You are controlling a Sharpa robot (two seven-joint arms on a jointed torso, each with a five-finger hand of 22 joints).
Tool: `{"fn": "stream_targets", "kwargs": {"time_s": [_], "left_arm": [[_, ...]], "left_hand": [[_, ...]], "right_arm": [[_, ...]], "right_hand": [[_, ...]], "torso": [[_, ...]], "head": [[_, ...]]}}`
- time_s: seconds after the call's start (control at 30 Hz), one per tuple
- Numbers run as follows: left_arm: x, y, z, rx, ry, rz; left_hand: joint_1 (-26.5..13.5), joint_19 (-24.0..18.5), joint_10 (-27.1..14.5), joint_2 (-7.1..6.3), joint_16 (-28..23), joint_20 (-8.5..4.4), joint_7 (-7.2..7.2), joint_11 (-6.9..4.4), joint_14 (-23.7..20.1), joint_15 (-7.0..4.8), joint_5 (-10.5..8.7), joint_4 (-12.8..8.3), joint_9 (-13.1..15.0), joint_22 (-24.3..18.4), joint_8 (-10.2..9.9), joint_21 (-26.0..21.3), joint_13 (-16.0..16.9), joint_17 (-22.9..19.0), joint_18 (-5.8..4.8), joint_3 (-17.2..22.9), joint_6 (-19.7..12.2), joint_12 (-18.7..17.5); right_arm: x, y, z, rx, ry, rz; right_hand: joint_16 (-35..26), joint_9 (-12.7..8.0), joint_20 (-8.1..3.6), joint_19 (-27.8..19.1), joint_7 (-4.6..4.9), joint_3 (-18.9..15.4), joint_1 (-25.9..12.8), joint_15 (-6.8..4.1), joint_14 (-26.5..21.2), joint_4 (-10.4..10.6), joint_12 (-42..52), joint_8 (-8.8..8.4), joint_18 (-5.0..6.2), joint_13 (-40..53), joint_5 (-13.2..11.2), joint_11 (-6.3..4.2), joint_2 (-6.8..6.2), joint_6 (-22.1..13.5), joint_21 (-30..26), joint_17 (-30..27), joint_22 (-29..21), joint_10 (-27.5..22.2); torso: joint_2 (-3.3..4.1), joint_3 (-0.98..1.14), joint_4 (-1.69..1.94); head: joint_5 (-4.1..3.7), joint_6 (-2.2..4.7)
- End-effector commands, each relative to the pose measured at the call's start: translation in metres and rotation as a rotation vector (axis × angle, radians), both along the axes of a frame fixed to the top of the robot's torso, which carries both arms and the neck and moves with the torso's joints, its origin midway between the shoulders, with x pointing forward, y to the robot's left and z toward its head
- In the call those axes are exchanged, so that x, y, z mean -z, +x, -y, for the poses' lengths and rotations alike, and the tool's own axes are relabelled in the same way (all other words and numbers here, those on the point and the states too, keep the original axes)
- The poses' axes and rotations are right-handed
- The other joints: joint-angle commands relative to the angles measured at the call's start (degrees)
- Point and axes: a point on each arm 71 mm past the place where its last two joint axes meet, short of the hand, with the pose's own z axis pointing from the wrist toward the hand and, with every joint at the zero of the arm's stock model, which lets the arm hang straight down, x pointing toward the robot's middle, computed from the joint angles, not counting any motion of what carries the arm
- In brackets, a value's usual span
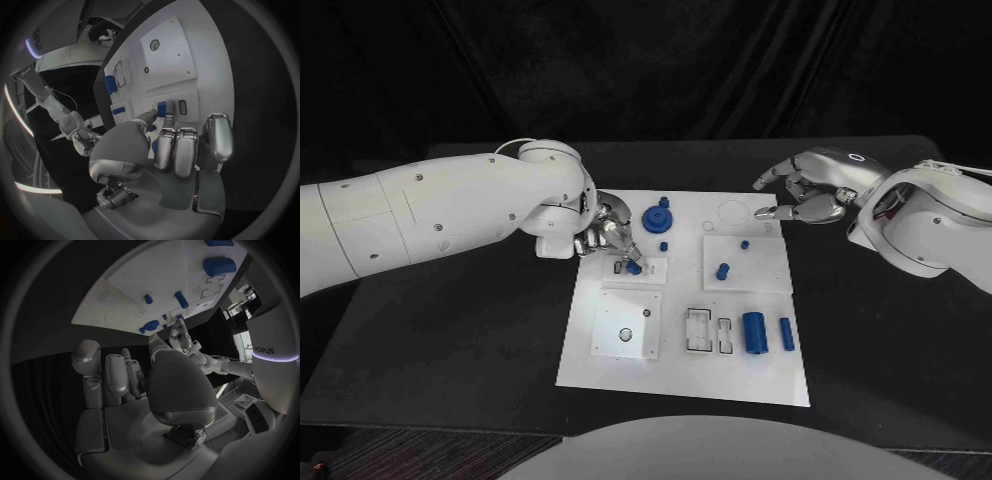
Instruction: Assemble the parts on the task board
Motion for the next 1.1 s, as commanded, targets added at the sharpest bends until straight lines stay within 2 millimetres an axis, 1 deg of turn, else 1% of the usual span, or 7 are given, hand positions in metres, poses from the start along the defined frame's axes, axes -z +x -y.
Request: {"fn": "stream_targets", "kwargs": {"time_s": [0.03,0.2,0.4,0.43,0.57,0.63,1.1], "left_arm": [[0.0011,-0.0008,0.0009,-0.002,-0.009,-0.001],[0.0019,-0.0008,0.0008,-0.004,-0.014,0.000],[0.0023,-0.0005,0.0010,-0.006,-0.022,0.003],[0.0024,-0.0004,0.0008,-0.007,-0.024,0.004],[0.0022,-0.0004,0.0005,-0.007,-0.032,0.006],[0.0021,-0.0005,0.0003,-0.007,-0.037,0.008],[0.0013,-0.0013,0.0013,-0.004,-0.060,0.016]], "left_hand": [[-1.15,-0.43,3.20,-0.01,-0.43,0.22,0.44,0.14,3.34,0.17,-0.67,0.28,0.15,-0.10,-0.46,-0.40,11.80,10.54,0.62,0.32,-0.07,-0.32],[-4.55,-0.62,2.60,-0.57,-0.66,0.47,0.83,0.50,3.16,0.46,-5.18,2.97,0.31,-0.24,-1.47,-0.91,11.09,10.17,0.70,-1.07,-0.01,-0.83],[-5.60,-0.66,2.51,-0.72,-0.73,0.60,0.92,0.61,3.09,0.58,-6.68,4.27,0.42,-0.23,-1.95,-1.13,10.98,10.05,0.73,-2.16,0.12,-0.92],[-5.35,-0.63,2.48,-0.53,-0.76,0.61,0.86,0.58,3.07,0.57,-6.34,4.23,0.47,-0.18,-2.00,-1.13,10.94,10.00,0.73,-2.06,0.19,-0.96],[-1.99,-0.64,2.40,-0.27,-0.80,0.46,0.56,0.31,3.06,0.34,-0.79,1.67,0.81,-0.08,-2.40,-1.35,10.87,9.99,0.78,-0.14,0.34,-1.05],[0.30,-0.56,2.41,-0.45,-0.80,0.26,0.36,0.08,3.07,0.14,2.46,-0.99,1.16,0.07,-2.50,-1.42,10.92,10.01,0.77,2.28,0.45,-1.06],[1.19,-0.13,2.58,-1.86,-0.79,-0.08,0.00,-0.31,3.21,-0.21,5.27,-6.20,3.15,0.67,-1.89,-1.61,11.02,10.19,0.70,8.10,1.35,-1.08]], "right_arm": [[0.0019,-0.0001,0.0009,0.016,-0.010,-0.010],[0.0022,0.0000,0.0011,0.017,-0.011,-0.012],[0.0026,0.0001,0.0017,0.019,-0.012,-0.014],[0.0026,0.0002,0.0018,0.020,-0.012,-0.014],[0.0027,0.0002,0.0021,0.021,-0.013,-0.014],[0.0028,0.0003,0.0022,0.022,-0.013,-0.015],[0.0030,0.0002,0.0028,0.026,-0.014,-0.017]], "right_hand": [[-0.23,-0.08,0.15,-0.15,0.00,-0.09,0.05,0.35,0.49,-0.19,-0.37,0.28,0.56,5.05,0.33,-0.03,0.55,0.40,-0.18,-0.05,-0.05,-0.46],[-0.37,-0.12,0.17,-0.21,0.01,-0.13,0.06,0.36,0.44,-0.19,-0.54,0.29,0.59,4.90,0.32,-0.02,0.59,0.44,-0.38,-0.18,-0.12,-0.61],[-0.37,-0.12,0.17,-0.21,0.01,-0.13,0.06,0.36,0.44,-0.19,-0.54,0.29,0.59,4.90,0.32,-0.02,0.59,0.44,-0.38,-0.18,-0.12,-0.61],[-0.37,-0.12,0.17,-0.21,0.01,-0.13,0.06,0.36,0.44,-0.19,-0.54,0.29,0.59,4.90,0.32,-0.02,0.59,0.44,-0.38,-0.18,-0.12,-0.61],[-0.37,-0.12,0.17,-0.21,0.01,-0.13,0.06,0.36,0.44,-0.19,-0.54,0.29,0.59,4.90,0.32,-0.02,0.59,0.44,-0.38,-0.18,-0.12,-0.61],[-0.37,-0.12,0.17,-0.21,0.01,-0.13,0.06,0.36,0.44,-0.19,-0.54,0.29,0.59,4.90,0.32,-0.02,0.59,0.44,-0.38,-0.18,-0.12,-0.61],[-0.48,-0.16,0.18,-0.24,0.01,-0.19,0.07,0.37,0.39,-0.19,-0.69,0.31,0.60,4.77,0.31,-0.01,0.63,0.52,-0.48,-0.26,-0.13,-0.74]], "torso": [[0.00,-0.02,0.06],[0.05,0.02,0.04],[0.04,0.01,0.10],[0.04,0.00,0.08],[0.07,0.00,0.06],[0.05,0.00,0.03],[0.06,0.00,0.05]], "head": [[-0.03,-0.01],[-0.01,-0.01],[-0.10,-0.01],[-0.09,-0.01],[-0.16,-0.01],[-0.14,-0.01],[-0.19,-0.01]]}}
